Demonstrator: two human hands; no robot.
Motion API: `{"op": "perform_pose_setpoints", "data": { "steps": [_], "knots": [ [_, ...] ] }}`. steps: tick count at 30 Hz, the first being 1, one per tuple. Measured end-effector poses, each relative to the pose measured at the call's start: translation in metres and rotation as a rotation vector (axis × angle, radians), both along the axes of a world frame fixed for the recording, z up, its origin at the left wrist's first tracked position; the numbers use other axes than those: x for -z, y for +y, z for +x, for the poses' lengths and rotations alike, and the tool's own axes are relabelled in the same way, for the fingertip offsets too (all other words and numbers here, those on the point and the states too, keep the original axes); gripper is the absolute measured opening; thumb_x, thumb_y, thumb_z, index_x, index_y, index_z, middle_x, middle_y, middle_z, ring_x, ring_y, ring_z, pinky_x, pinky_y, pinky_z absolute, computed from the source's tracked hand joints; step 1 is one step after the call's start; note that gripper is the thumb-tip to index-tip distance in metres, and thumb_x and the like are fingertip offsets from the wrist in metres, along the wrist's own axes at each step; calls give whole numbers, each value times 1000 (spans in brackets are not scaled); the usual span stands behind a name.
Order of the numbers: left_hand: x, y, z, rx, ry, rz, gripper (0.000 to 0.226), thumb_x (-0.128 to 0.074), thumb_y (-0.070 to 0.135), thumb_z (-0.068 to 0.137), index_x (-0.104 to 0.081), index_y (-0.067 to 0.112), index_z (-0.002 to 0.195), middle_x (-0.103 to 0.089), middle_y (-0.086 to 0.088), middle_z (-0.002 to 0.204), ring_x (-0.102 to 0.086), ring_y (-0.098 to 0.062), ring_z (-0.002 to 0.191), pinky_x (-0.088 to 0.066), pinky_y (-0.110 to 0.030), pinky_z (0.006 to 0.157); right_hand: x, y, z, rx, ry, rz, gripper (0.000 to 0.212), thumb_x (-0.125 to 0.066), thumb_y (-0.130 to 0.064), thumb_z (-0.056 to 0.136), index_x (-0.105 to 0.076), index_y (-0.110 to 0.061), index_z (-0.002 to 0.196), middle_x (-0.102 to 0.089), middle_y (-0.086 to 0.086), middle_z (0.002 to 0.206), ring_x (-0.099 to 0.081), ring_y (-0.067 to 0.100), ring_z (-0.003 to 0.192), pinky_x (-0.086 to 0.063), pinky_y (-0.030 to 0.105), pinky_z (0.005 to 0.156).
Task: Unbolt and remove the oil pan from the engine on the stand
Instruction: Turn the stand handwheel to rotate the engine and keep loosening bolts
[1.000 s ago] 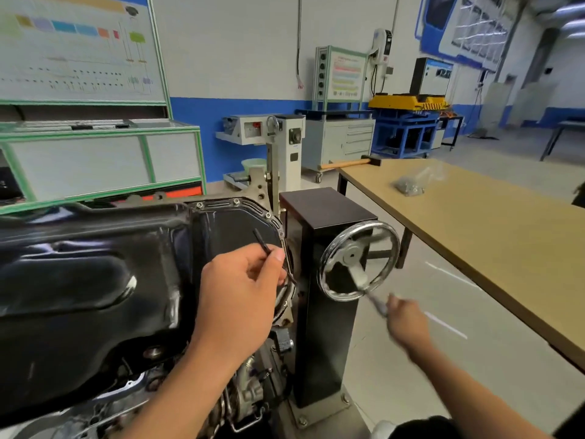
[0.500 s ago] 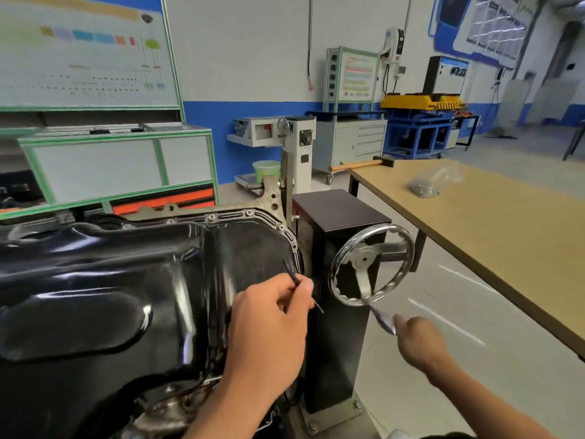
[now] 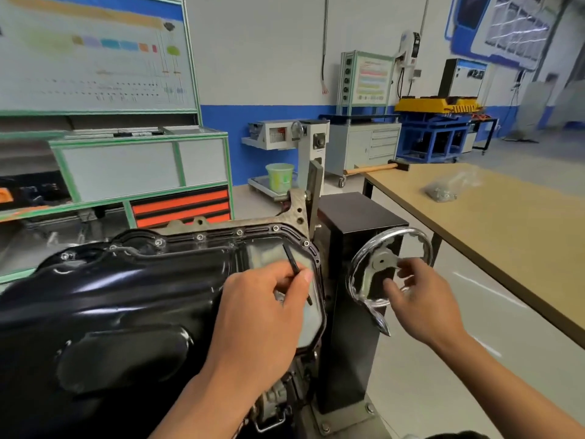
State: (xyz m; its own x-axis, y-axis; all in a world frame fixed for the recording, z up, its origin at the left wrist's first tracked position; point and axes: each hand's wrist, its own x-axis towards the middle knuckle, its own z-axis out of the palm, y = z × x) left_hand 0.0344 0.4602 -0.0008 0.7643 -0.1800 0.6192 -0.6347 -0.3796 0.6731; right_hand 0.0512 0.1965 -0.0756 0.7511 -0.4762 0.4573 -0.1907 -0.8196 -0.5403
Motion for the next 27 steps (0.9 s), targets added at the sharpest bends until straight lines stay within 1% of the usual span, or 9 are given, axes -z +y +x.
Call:
{"op": "perform_pose_setpoints", "data": {
  "steps": [3,5,7,9,12,18,20,23,27],
  "knots": [
    [5,2,-2,15,8,40,33,-58,36,94,-68,19,69,-65,6,60,-63,-16,61,-46,-30,61,15,-11,2,33,128,-92,49,-66,-39,91,-56,-17,133,-63,5,128,-59,25,113,-51,38,90],
    [7,4,-2,30,15,46,32,-57,36,94,-69,18,70,-65,5,62,-63,-17,61,-46,-32,61,25,-13,2,58,152,-115,53,-60,-46,93,-54,-17,137,-61,7,133,-56,28,118,-50,41,93],
    [9,5,-1,34,17,41,32,-57,36,94,-69,19,71,-67,8,64,-64,-16,61,-47,-31,61,32,-12,3,34,143,-27,58,-55,-52,94,-49,-18,141,-59,8,135,-56,28,120,-49,41,96],
    [10,5,-1,35,13,42,30,-57,35,94,-70,21,71,-67,12,65,-63,-15,61,-47,-28,59,35,-9,5,-16,149,13,61,-57,-51,94,-47,-17,143,-59,7,134,-59,26,118,-50,39,96],
    [12,4,-3,38,13,55,27,-59,32,94,-70,24,70,-67,14,65,-62,-13,59,-48,-24,58,37,-3,8,-68,170,-28,55,-63,-45,91,-51,-18,138,-63,4,129,-62,23,111,-52,36,91],
    [17,5,-2,48,31,65,31,-56,38,94,-68,21,71,-66,5,63,-64,-18,61,-48,-35,60,39,8,0,-128,118,-102,41,-60,-46,93,-60,-21,126,-66,-5,116,-62,13,101,-53,28,82],
    [19,5,-2,52,35,74,31,-55,38,95,-68,22,71,-65,4,62,-63,-18,59,-49,-38,61,39,13,-4,-153,91,-119,32,-58,-48,94,-63,-26,117,-67,-8,108,-62,10,95,-53,27,78],
    [23,5,-3,77,60,67,32,-54,40,95,-68,23,72,-66,2,60,-64,-20,57,-50,-40,59,35,15,-7,-164,40,-64,16,-57,-47,95,-56,-35,104,-67,-8,93,-61,8,79,-47,23,65],
    [29,6,-6,80,65,87,33,-54,42,95,-67,21,73,-66,3,59,-62,-19,54,-48,-36,55,32,13,-5,-169,-2,-16,33,-48,-47,99,-63,-23,115,-68,-8,95,-61,7,79,-53,28,69]
  ]
}}
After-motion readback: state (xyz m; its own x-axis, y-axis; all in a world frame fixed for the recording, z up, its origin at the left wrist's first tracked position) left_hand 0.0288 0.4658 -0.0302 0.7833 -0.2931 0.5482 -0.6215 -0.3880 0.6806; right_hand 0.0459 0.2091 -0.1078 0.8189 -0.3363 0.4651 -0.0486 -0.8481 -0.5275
